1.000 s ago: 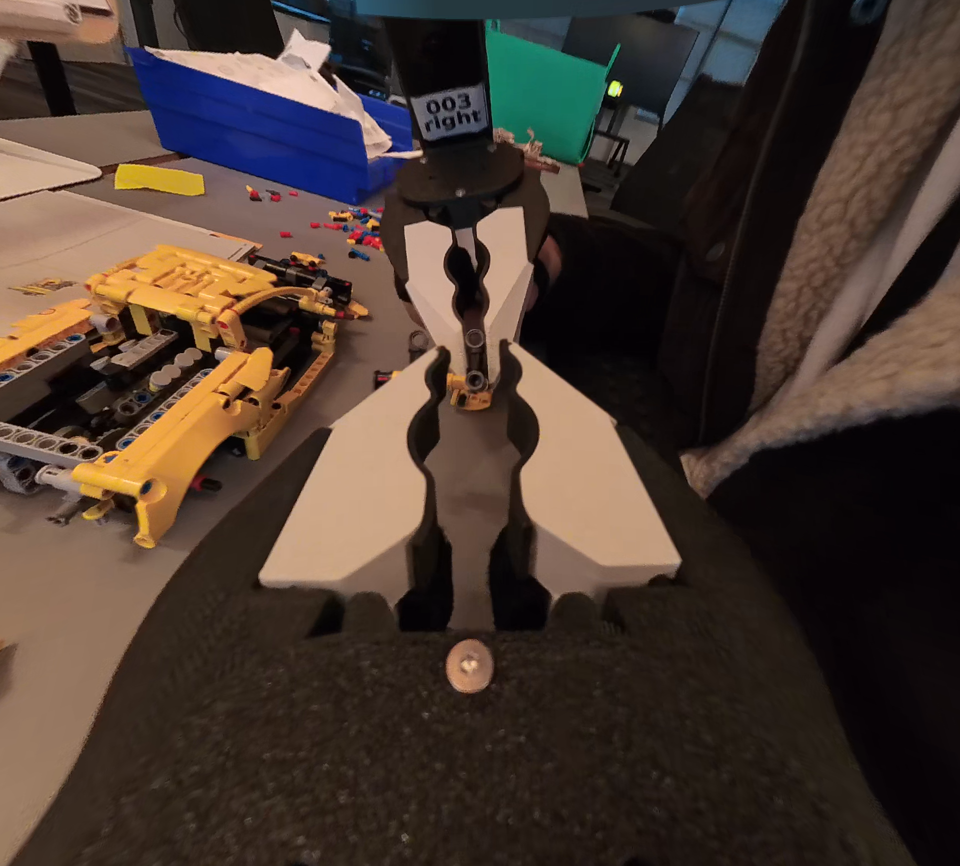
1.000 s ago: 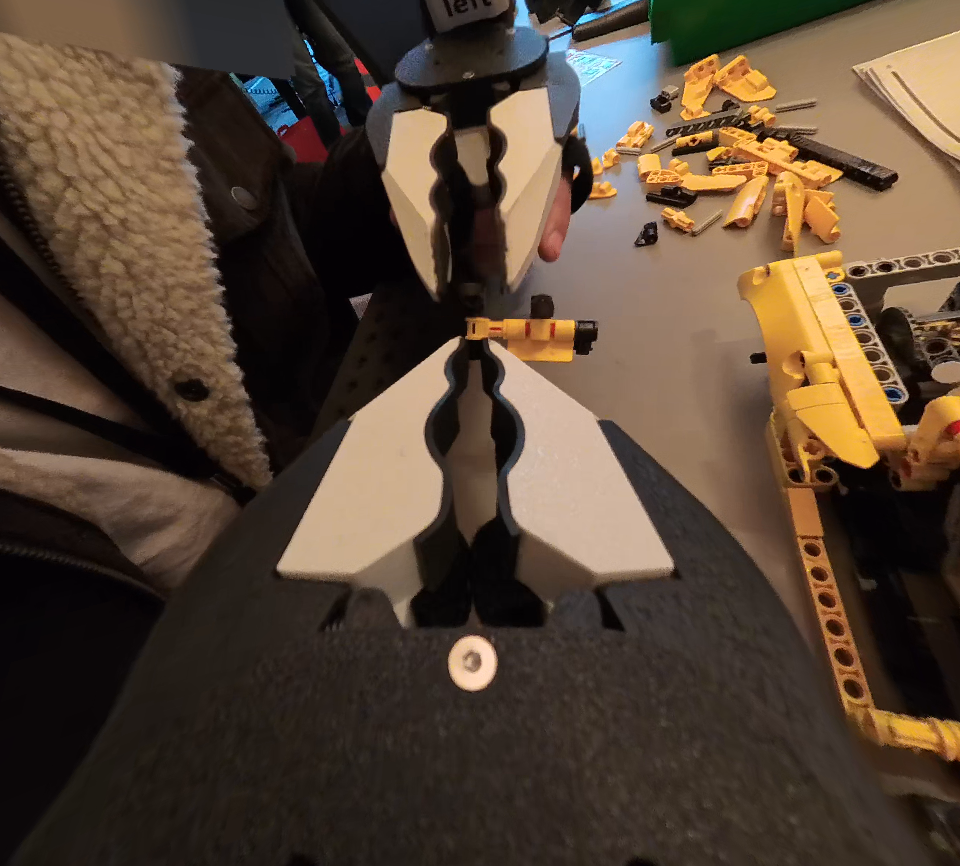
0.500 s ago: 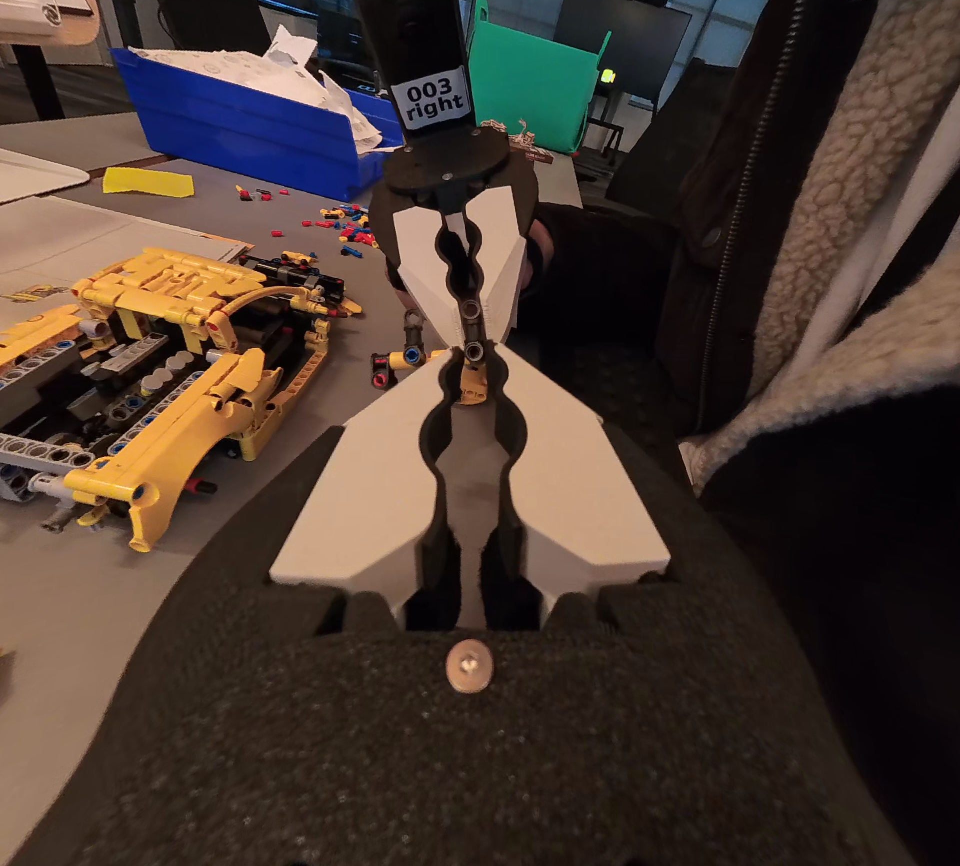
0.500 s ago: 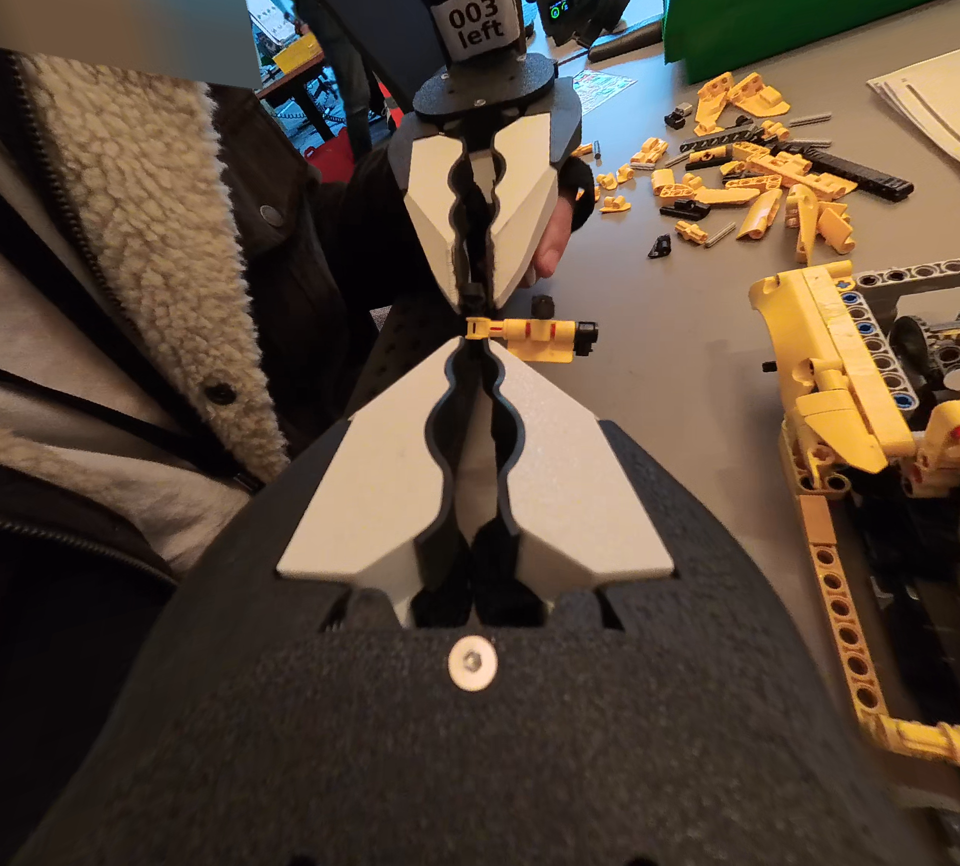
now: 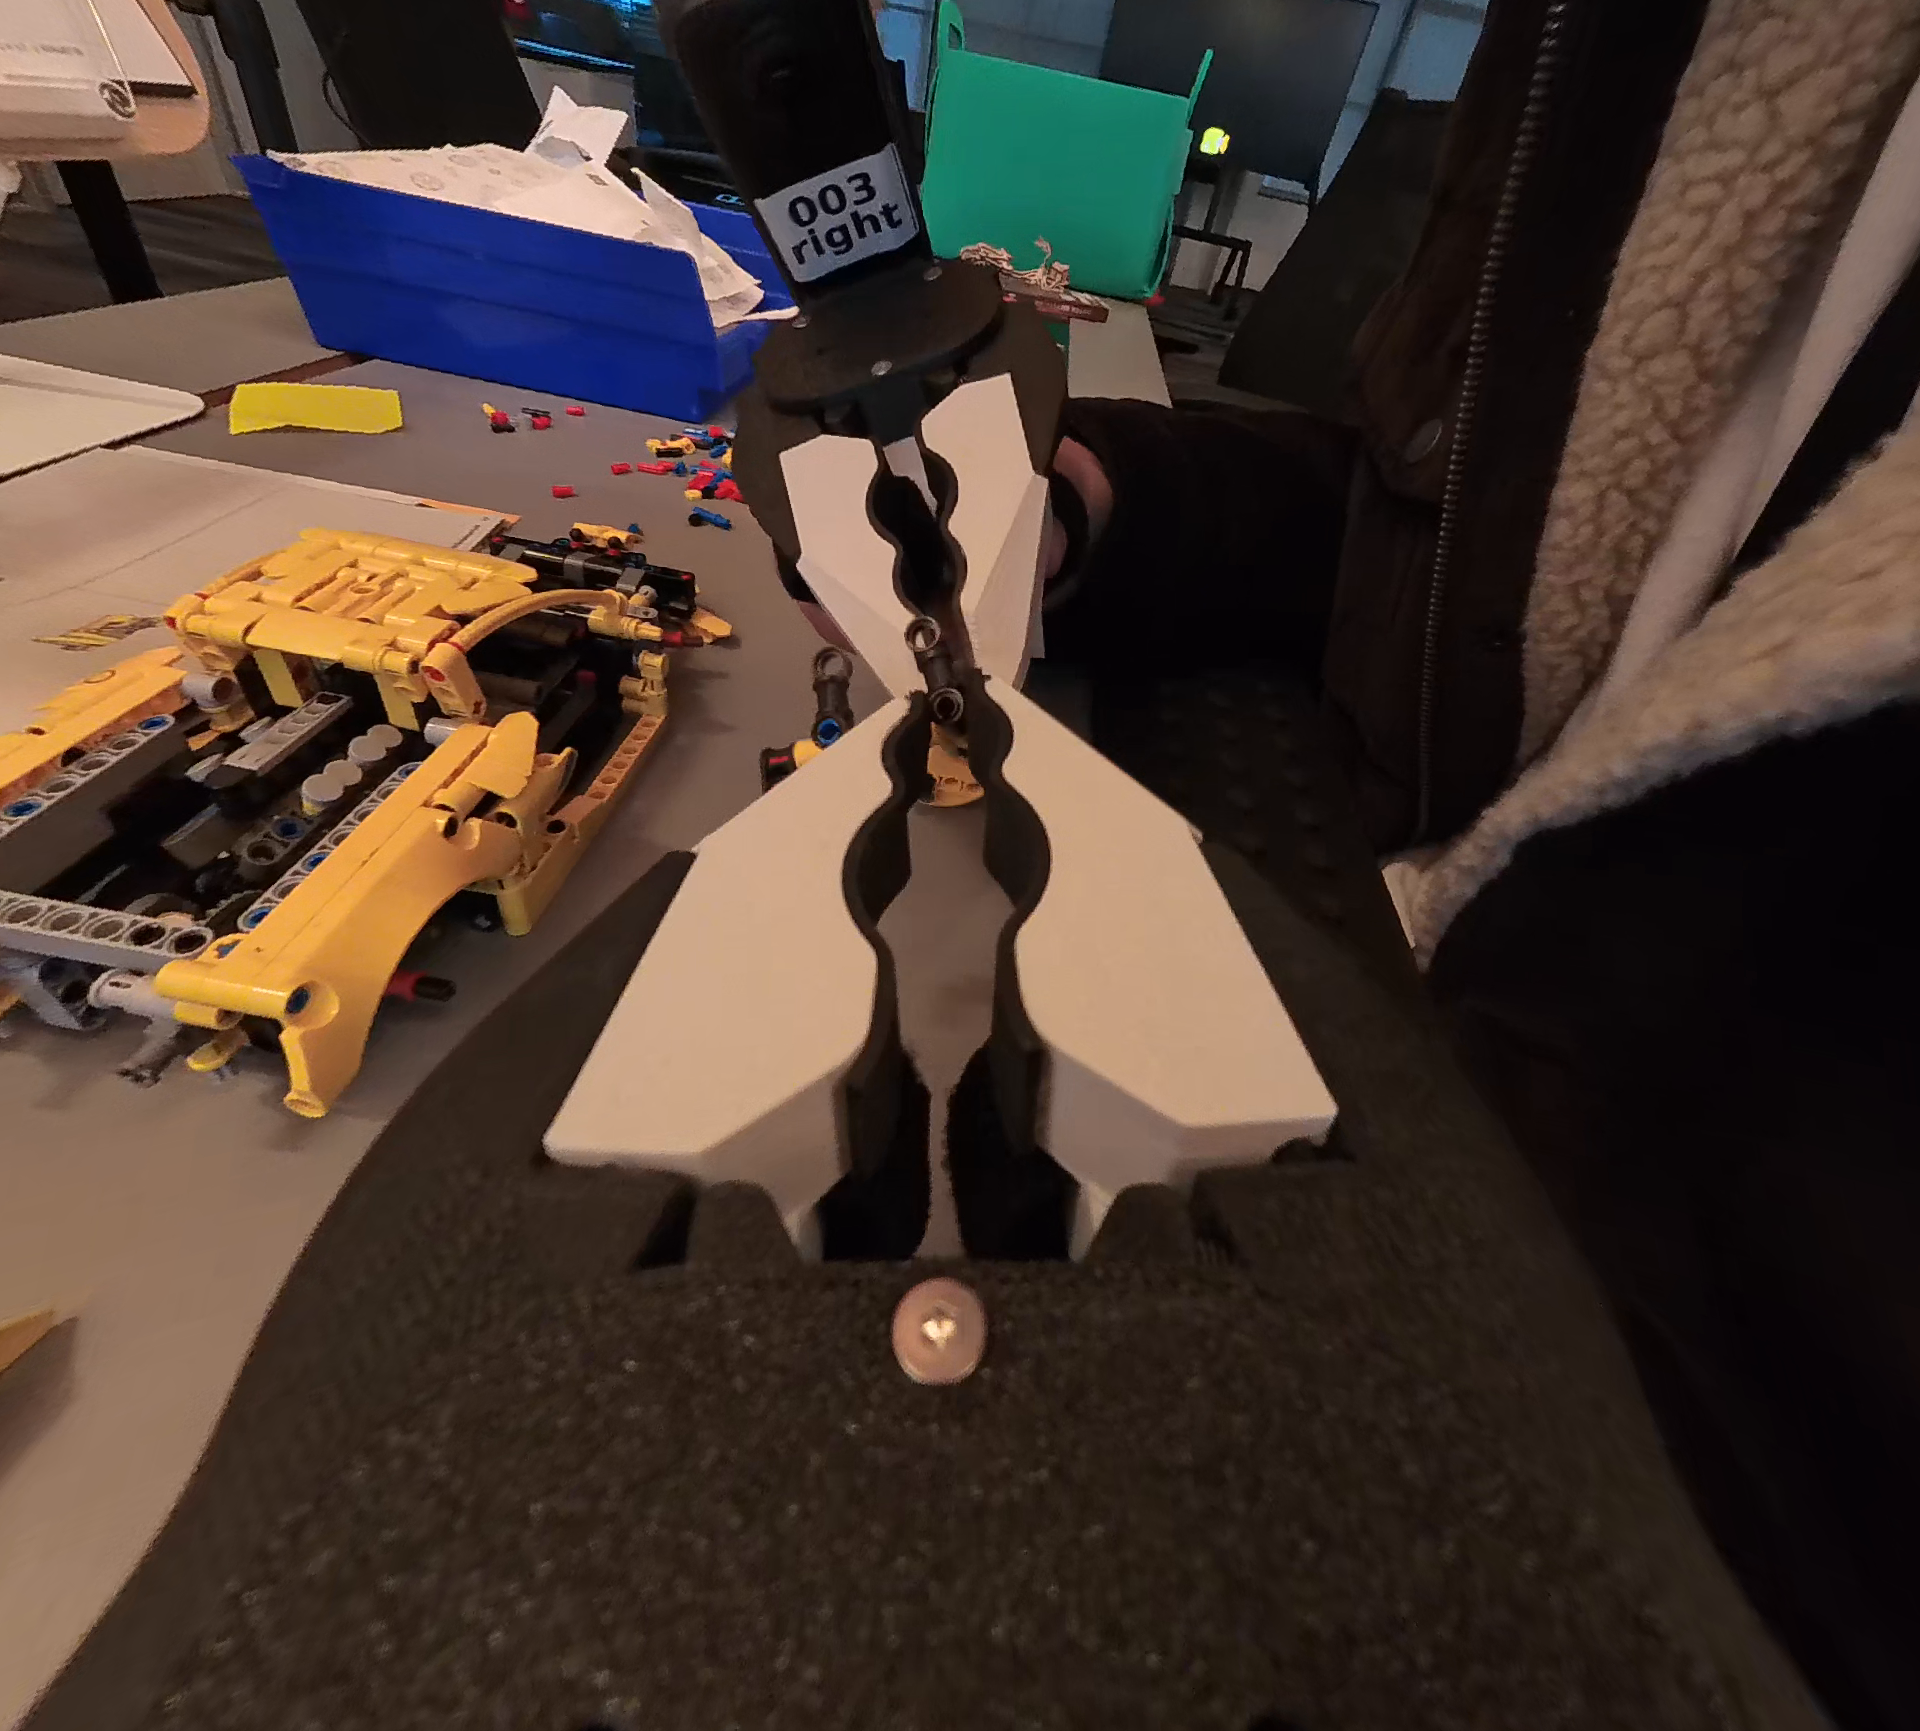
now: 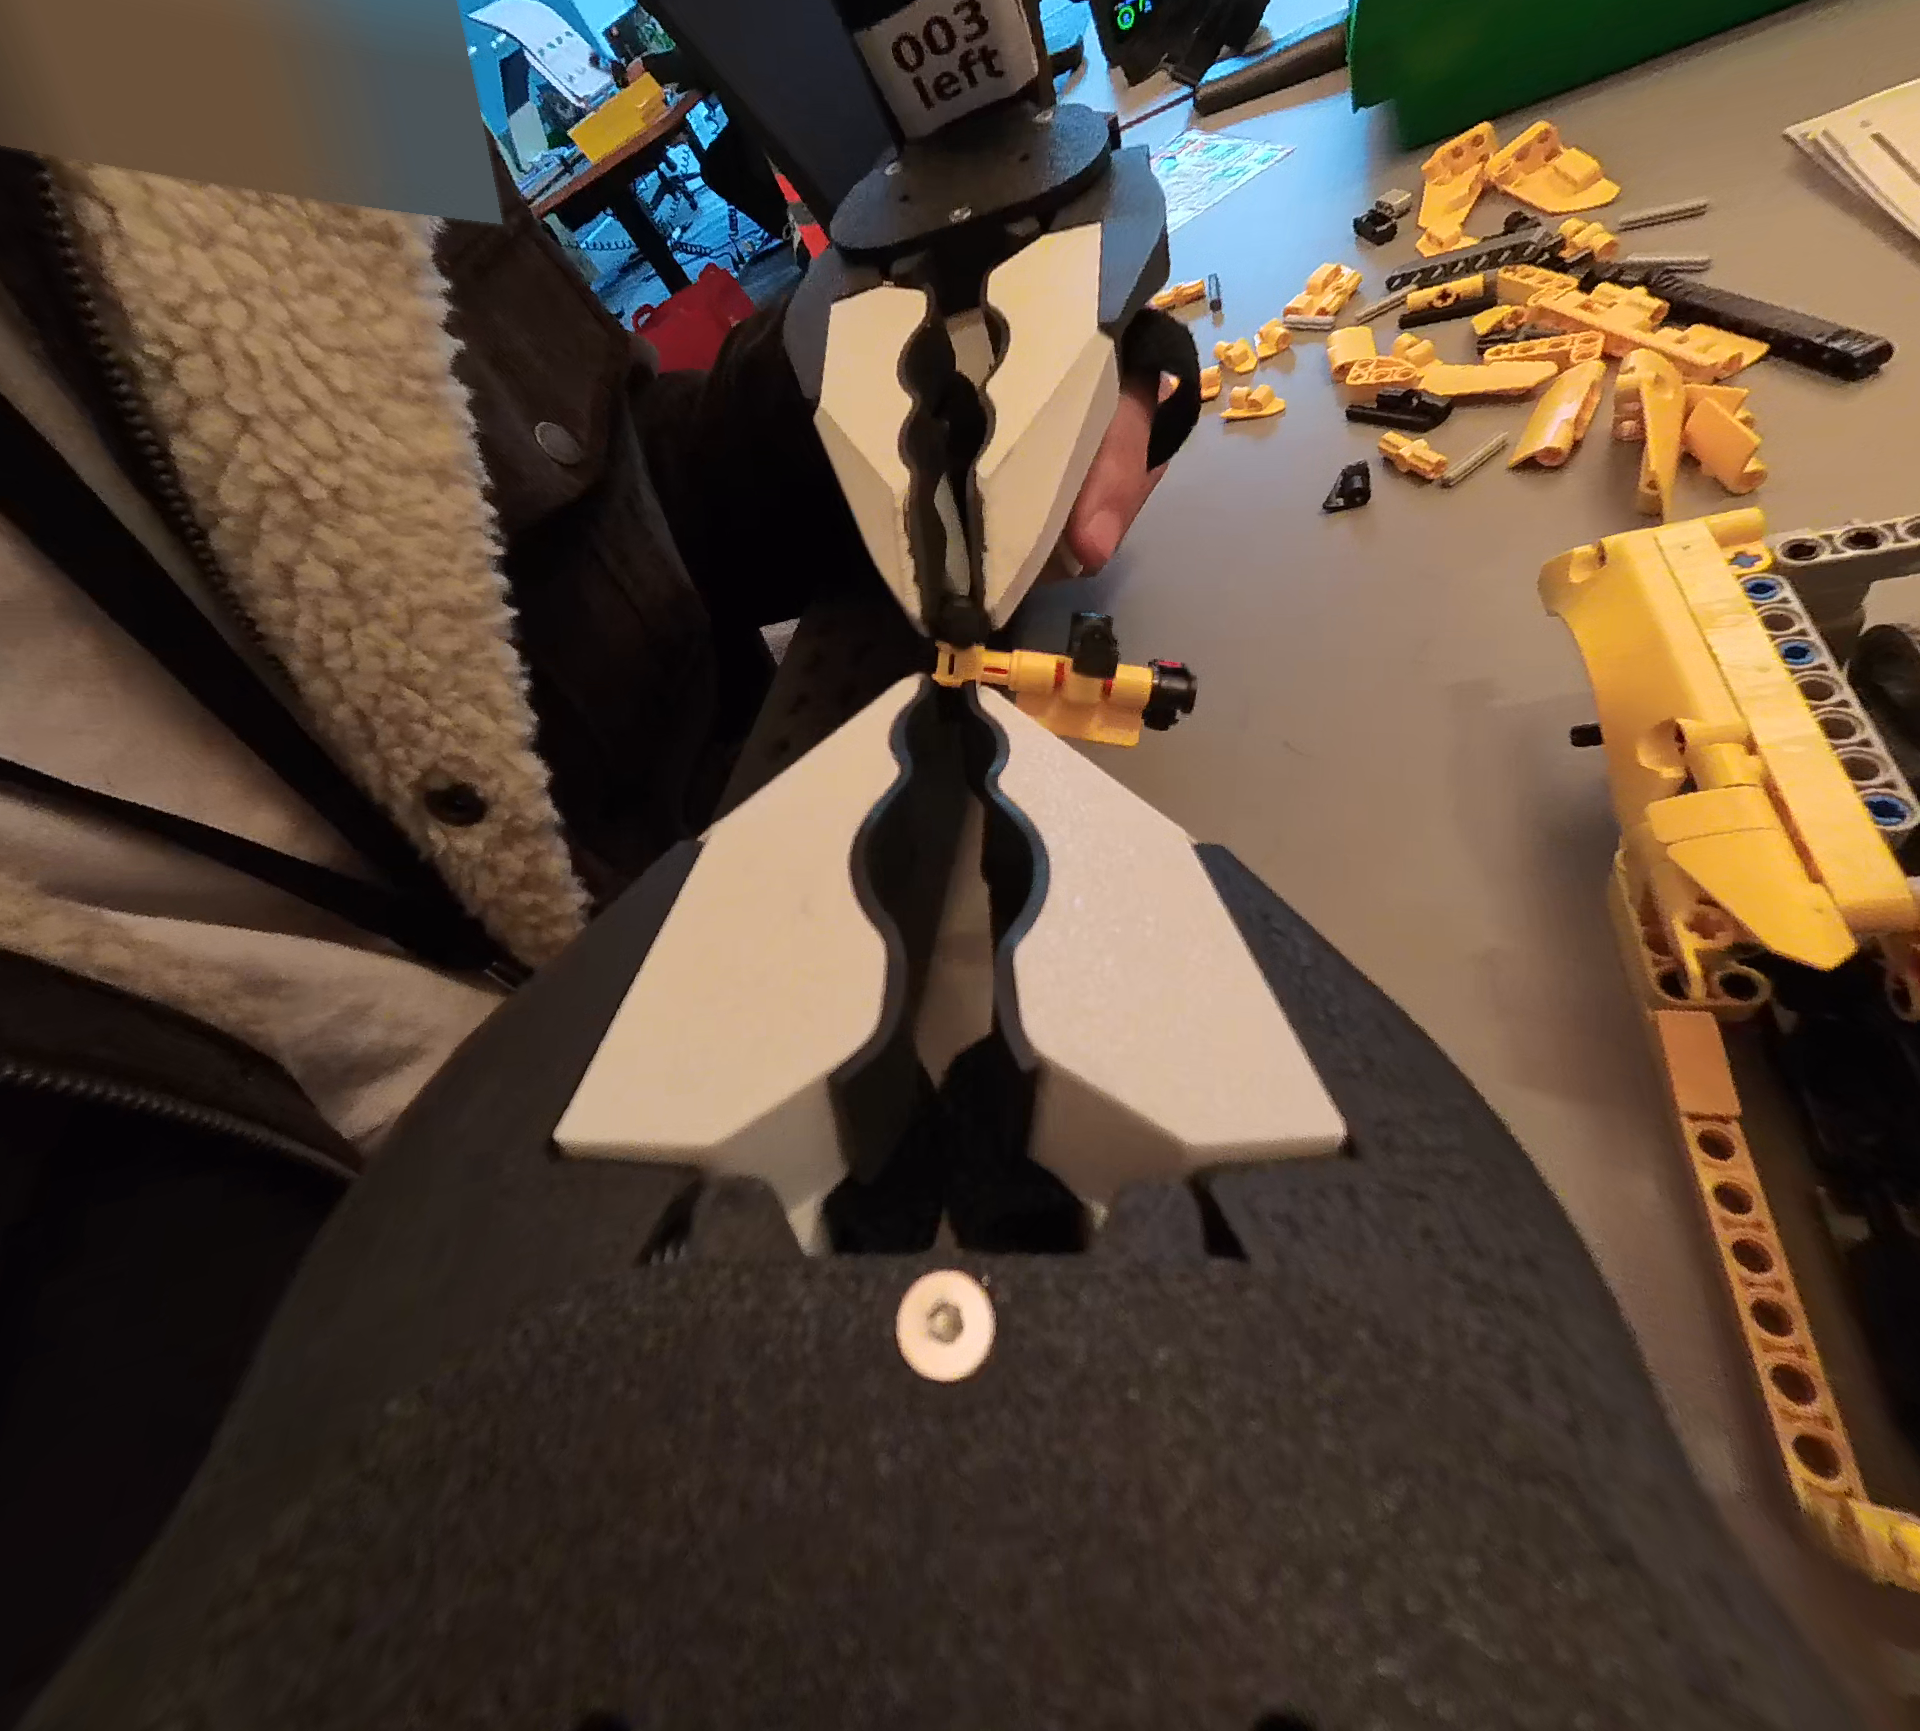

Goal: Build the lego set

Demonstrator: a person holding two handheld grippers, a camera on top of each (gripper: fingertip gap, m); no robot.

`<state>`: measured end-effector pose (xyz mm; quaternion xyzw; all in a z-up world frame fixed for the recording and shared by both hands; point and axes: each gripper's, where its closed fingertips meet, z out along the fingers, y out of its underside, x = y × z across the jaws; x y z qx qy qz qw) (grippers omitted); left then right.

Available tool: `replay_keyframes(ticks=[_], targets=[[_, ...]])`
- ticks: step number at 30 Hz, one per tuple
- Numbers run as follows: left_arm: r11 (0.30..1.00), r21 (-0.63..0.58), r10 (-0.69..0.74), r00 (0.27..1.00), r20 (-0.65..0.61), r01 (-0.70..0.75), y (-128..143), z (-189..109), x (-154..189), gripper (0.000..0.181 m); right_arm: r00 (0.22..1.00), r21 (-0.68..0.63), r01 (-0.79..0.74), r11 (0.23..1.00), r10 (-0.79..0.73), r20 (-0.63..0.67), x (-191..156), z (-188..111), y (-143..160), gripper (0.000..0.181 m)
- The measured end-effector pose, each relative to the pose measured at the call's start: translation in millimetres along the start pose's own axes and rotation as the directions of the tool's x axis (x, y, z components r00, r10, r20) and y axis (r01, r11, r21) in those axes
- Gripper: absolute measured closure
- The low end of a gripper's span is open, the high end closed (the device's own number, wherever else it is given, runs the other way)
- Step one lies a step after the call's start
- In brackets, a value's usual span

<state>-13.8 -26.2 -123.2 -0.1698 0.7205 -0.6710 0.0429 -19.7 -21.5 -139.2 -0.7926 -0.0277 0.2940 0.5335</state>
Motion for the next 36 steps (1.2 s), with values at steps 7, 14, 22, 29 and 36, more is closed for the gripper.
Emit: replay_keyframes(ticks=[7,14,22,29,36], targets=[[0.999,-0.008,-0.037,0.999,-0.018,0.037,1.9,-0.1,1.1,0.174,0.999,-0.002,-0.02,1.0,0.02,0.027,-0.9,-0.3,0.8,0.18],[0.998,-0.055,-0.022,0.995,0.095,0.028,6.7,-0.2,-18.1,0.174,0.997,0.041,-0.04,0.998,0.042,-0.058,20.3,-8.2,-2.8,0.178],[0.995,-0.052,-0.044,0.825,0.563,0.088,11.5,-39.8,-102.1,0.175,0.977,0.166,-0.073,0.983,0.104,-0.186,48.8,-30.3,-15.2,0.158],[0.979,0.15,-0.206,0.651,0.731,0.142,-1.5,-91.6,-135.8,0.175,0.97,0.243,-0.151,0.958,0.191,-0.15,54.4,-37.3,-20.8,0.163],[0.999,0.041,-0.05,0.542,0.839,0.028,-7.1,-102.8,-140.0,0.175,0.97,0.278,-0.14,0.95,0.188,-0.153,57.3,-40.8,-27.4,0.165]])
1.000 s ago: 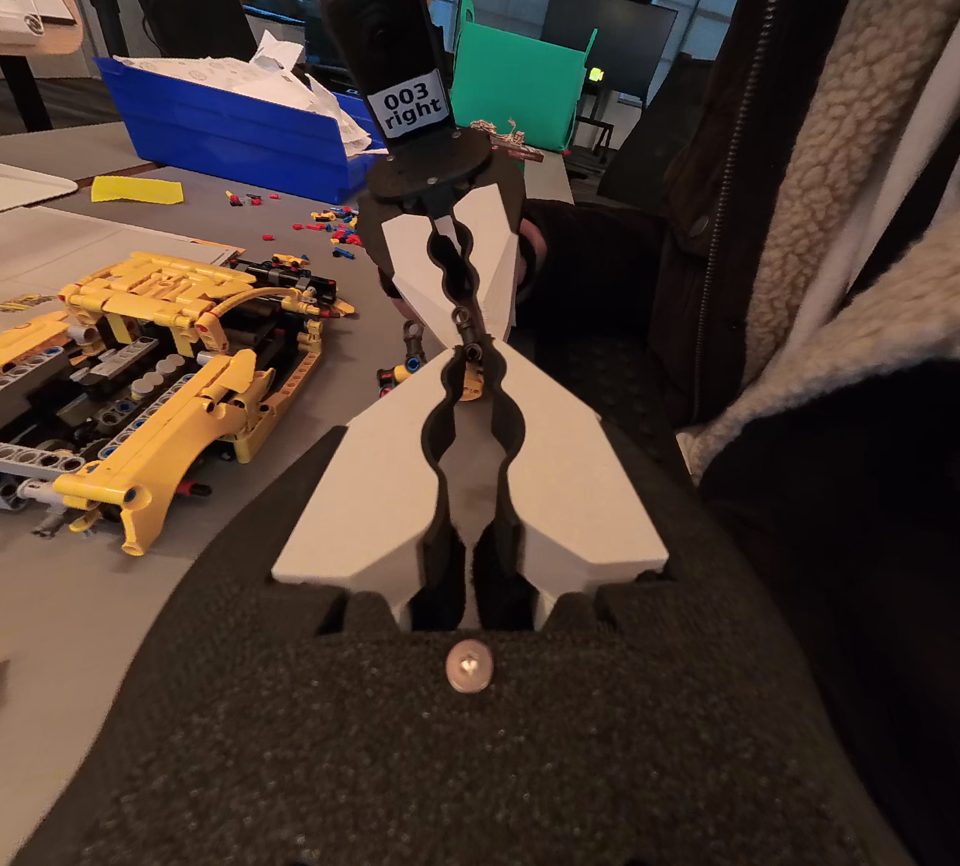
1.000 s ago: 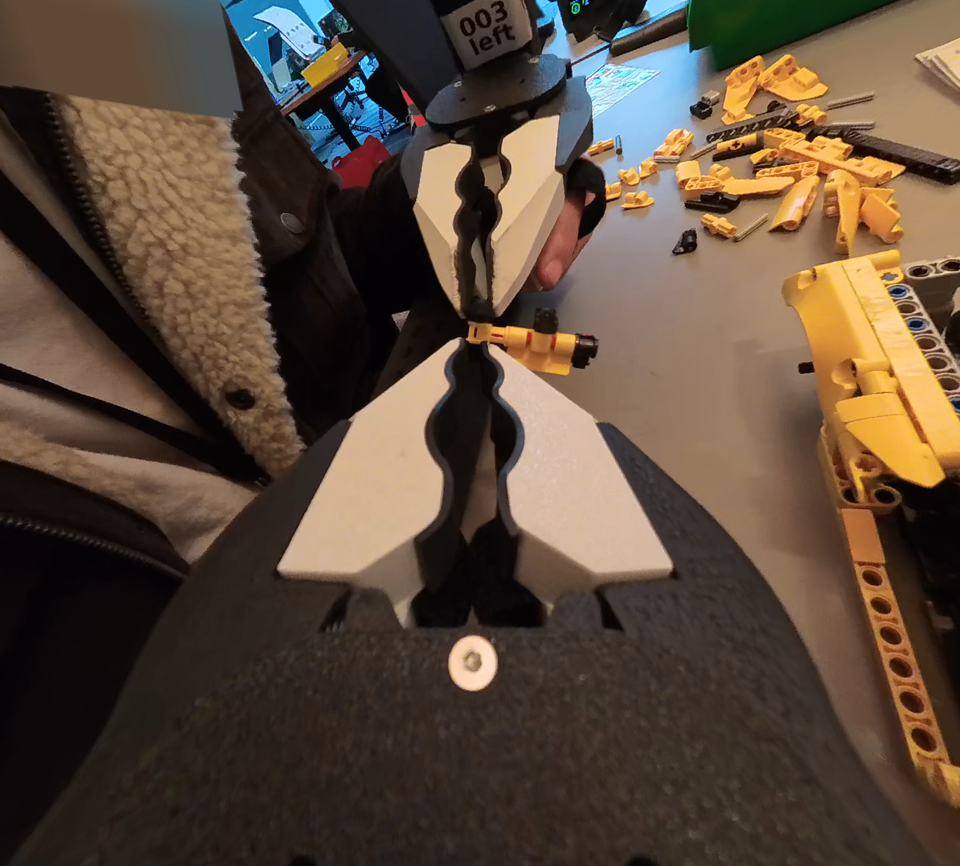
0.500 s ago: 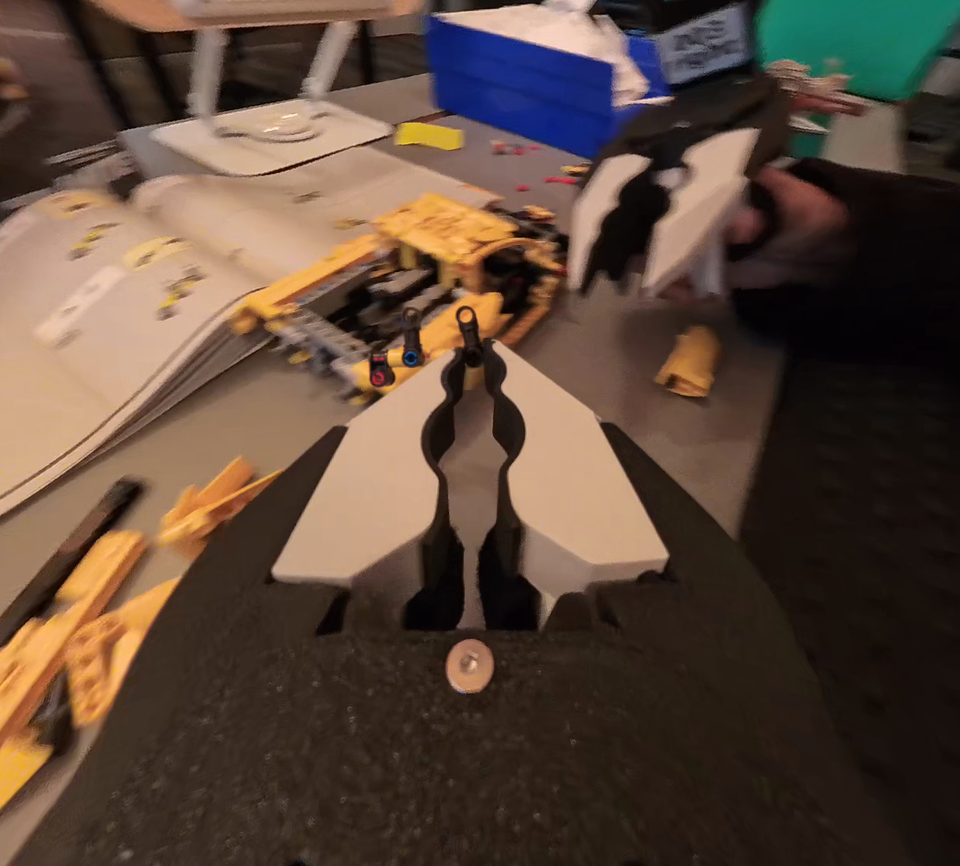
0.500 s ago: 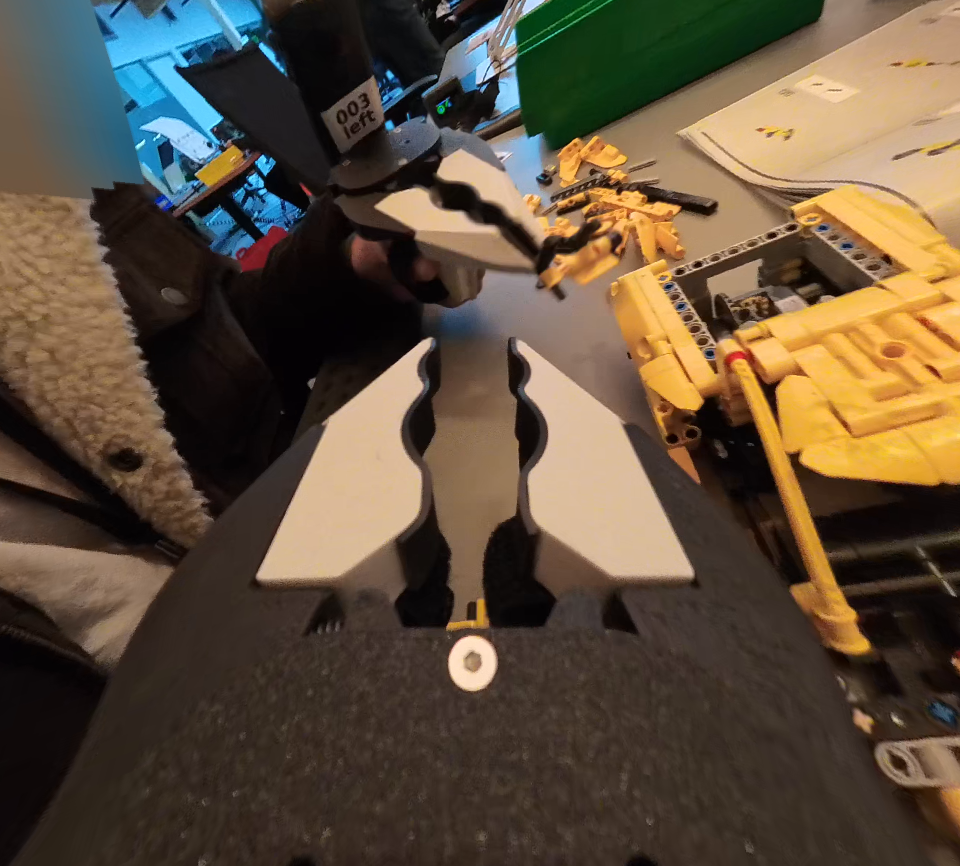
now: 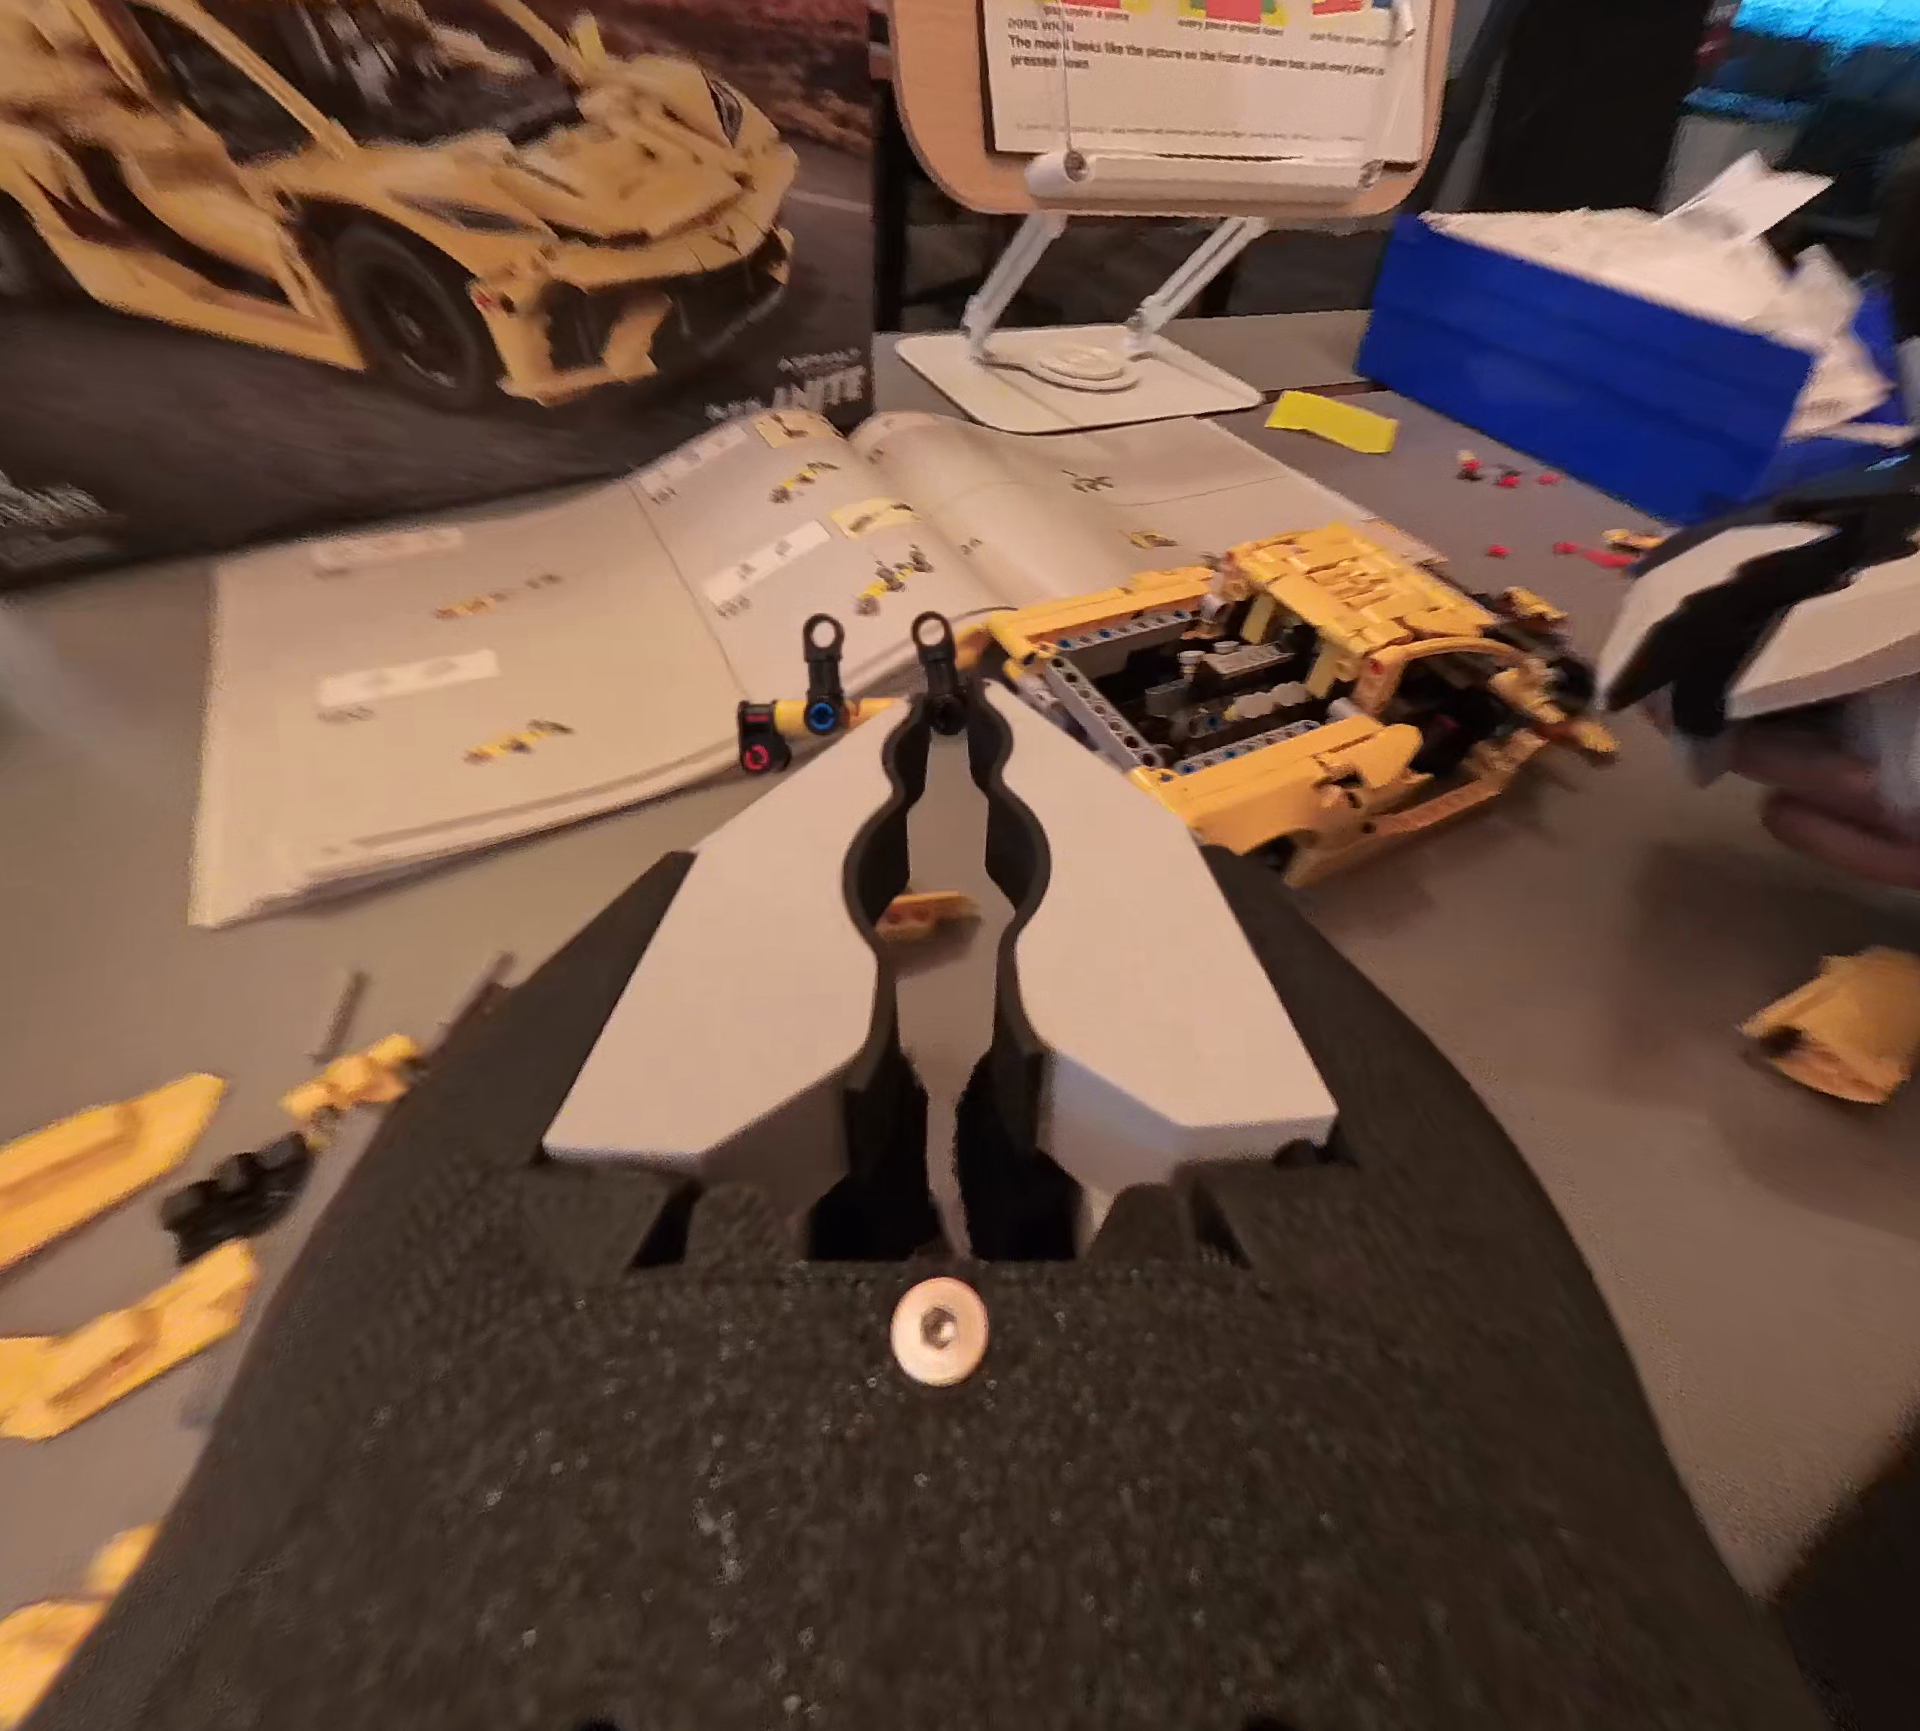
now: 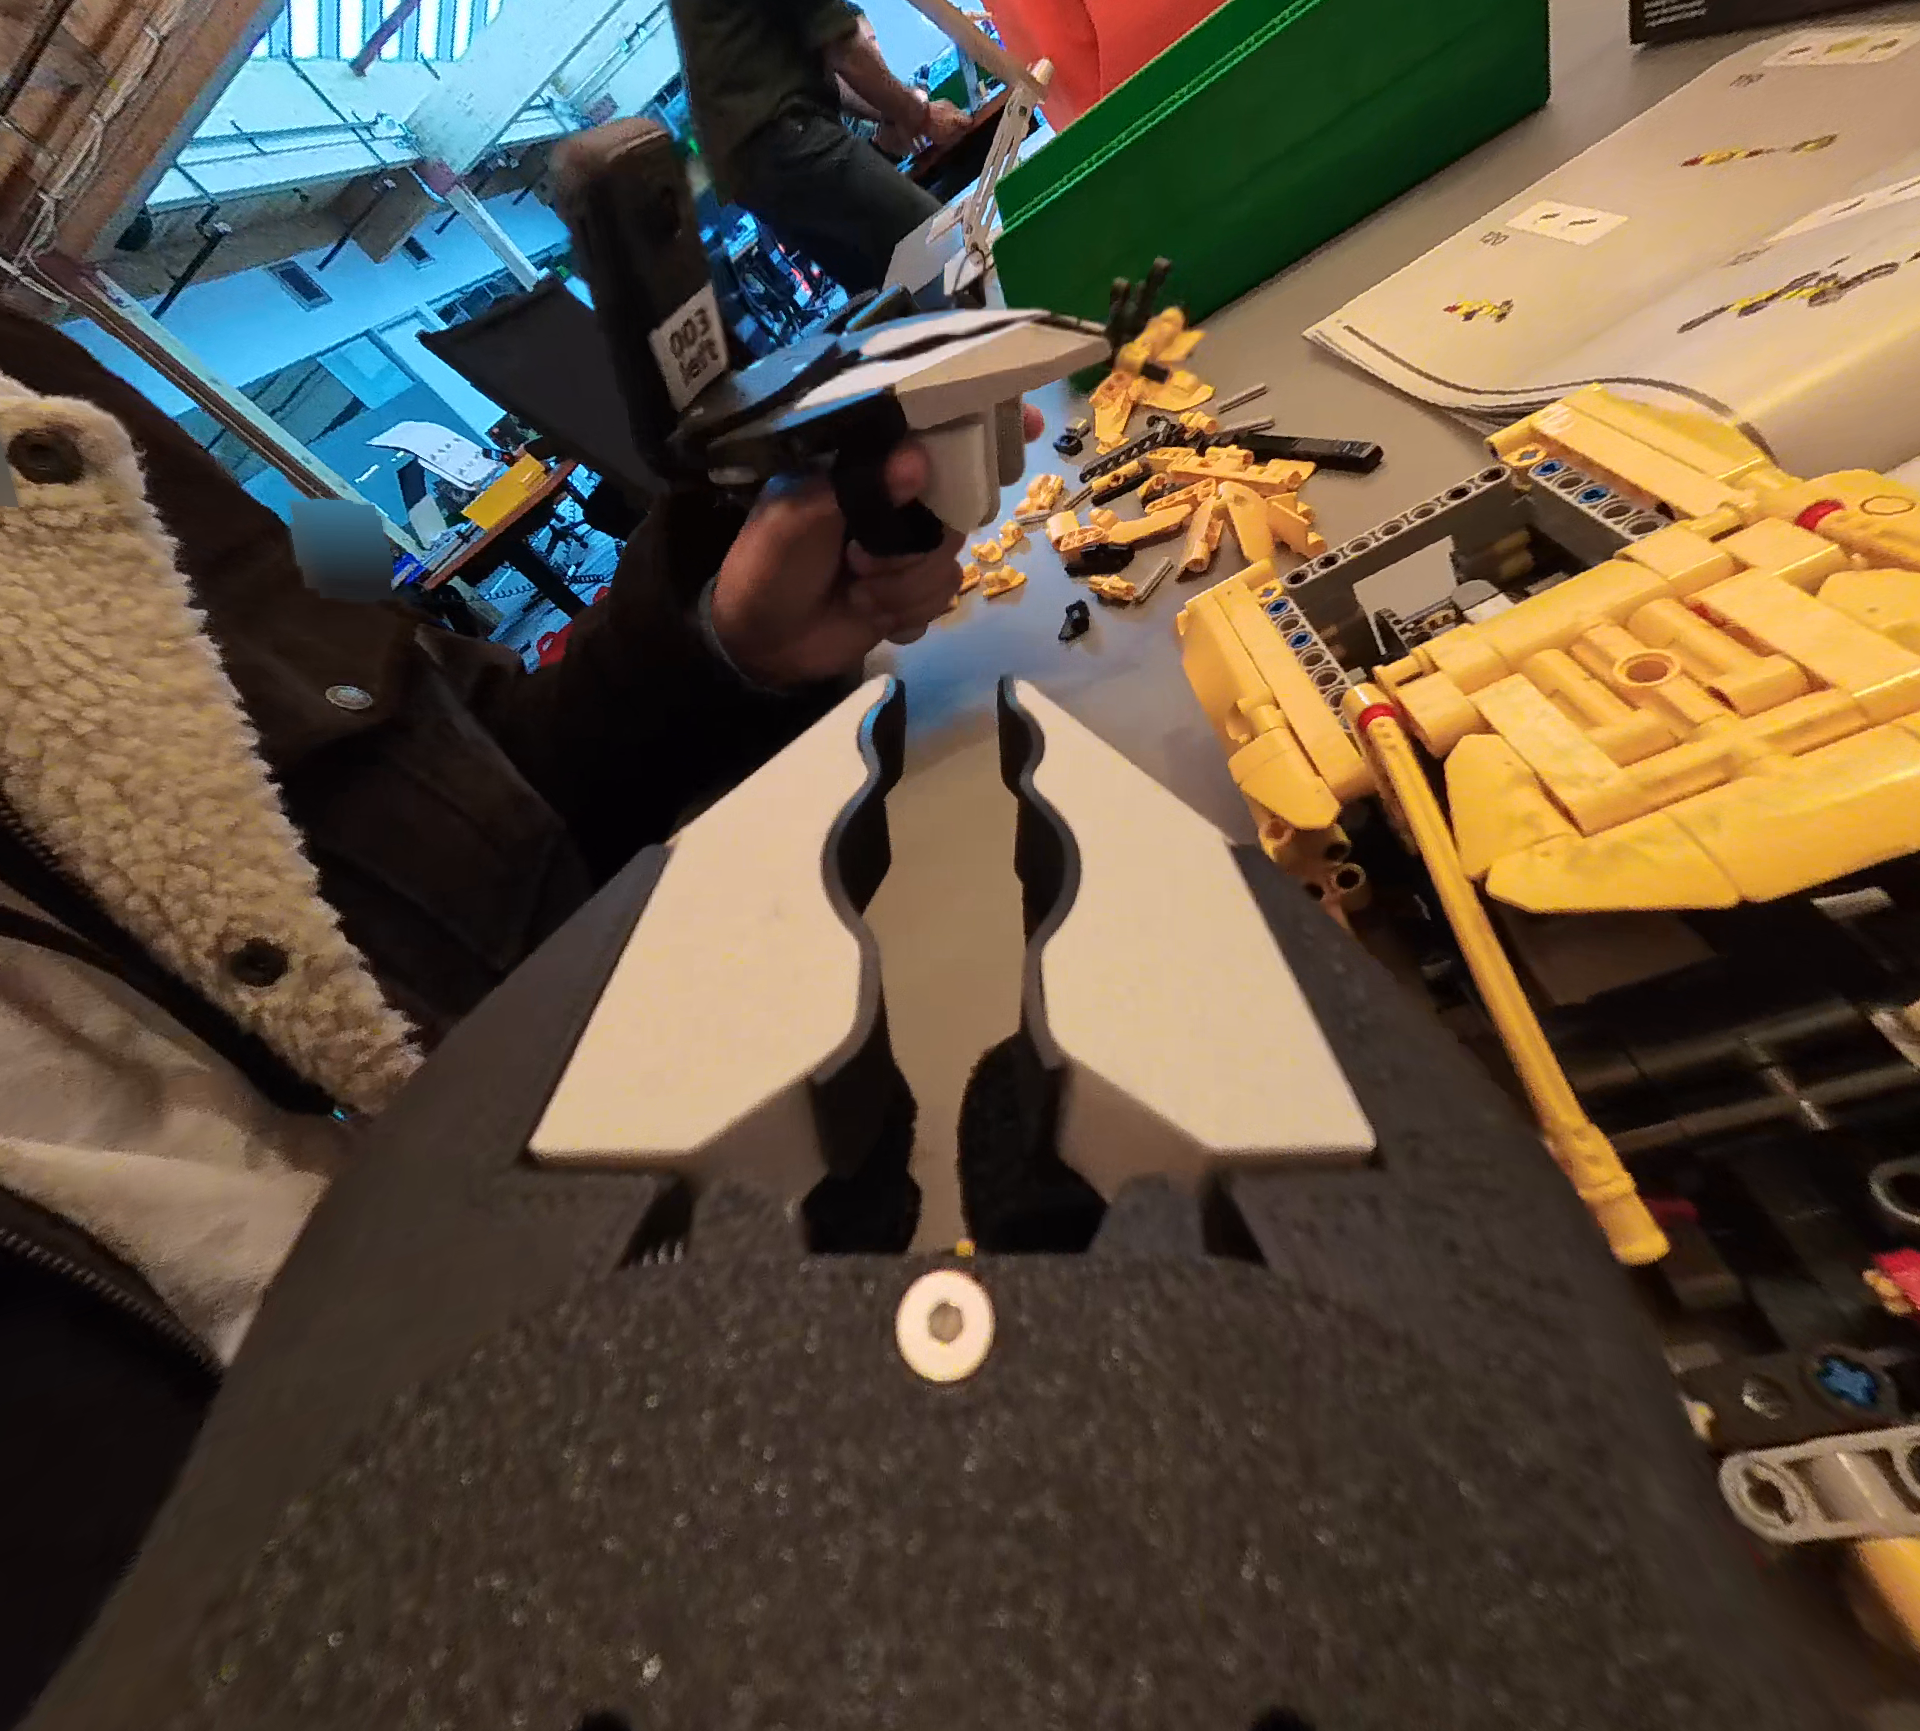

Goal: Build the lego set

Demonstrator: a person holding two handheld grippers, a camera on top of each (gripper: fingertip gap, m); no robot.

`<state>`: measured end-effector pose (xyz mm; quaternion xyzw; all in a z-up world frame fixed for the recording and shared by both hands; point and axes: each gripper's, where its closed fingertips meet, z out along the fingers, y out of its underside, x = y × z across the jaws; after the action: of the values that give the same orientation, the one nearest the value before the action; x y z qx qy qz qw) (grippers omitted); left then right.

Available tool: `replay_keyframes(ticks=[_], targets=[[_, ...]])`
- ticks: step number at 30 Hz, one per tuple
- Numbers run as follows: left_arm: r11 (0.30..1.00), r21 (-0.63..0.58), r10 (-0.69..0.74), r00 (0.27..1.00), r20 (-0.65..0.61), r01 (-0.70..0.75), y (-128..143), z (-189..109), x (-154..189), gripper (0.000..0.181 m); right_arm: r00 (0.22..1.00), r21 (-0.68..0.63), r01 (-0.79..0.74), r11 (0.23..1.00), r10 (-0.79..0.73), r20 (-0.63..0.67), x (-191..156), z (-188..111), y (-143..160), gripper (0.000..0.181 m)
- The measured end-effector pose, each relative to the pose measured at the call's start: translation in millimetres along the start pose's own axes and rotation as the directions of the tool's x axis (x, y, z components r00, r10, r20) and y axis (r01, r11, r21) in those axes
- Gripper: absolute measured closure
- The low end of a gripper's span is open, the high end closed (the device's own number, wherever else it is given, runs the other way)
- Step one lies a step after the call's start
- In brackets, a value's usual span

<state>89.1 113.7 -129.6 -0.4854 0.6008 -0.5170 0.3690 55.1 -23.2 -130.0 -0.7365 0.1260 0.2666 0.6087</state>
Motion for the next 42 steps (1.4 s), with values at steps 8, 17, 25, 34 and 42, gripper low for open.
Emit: replay_keyframes(ticks=[8,17,25,34,42], targets=[[0.887,-0.004,0.454,0.87,0.194,-0.462,-14.7,-4.6,20.3,0.175,1.0,0.052,0.028,0.998,-0.028,-0.006,-5.0,36.7,-36.2,0.164],[0.727,-0.009,0.664,0.7,0.262,-0.686,-22.3,-10.3,51.4,0.175,0.997,0.008,0.061,0.998,-0.061,-0.052,3.5,84.8,-54.7,0.163],[0.733,0.02,0.657,0.716,0.238,-0.679,-22.2,-11.0,58.5,0.175,0.981,-0.002,0.165,0.986,-0.164,-0.107,5.2,83.5,-54.0,0.176],[0.937,0.146,0.34,0.924,-0.173,-0.318,-13.3,-10.6,86.4,0.157,0.973,-0.123,0.176,0.977,-0.192,-0.131,19.5,38.8,-46.4,0.176],[0.931,0.14,-0.218,0.822,-0.527,0.337,-43.6,-30.4,64.4,0.158,0.958,-0.421,0.286,0.861,-0.259,0.122,-9.3,-13.2,22.9,0.176]])
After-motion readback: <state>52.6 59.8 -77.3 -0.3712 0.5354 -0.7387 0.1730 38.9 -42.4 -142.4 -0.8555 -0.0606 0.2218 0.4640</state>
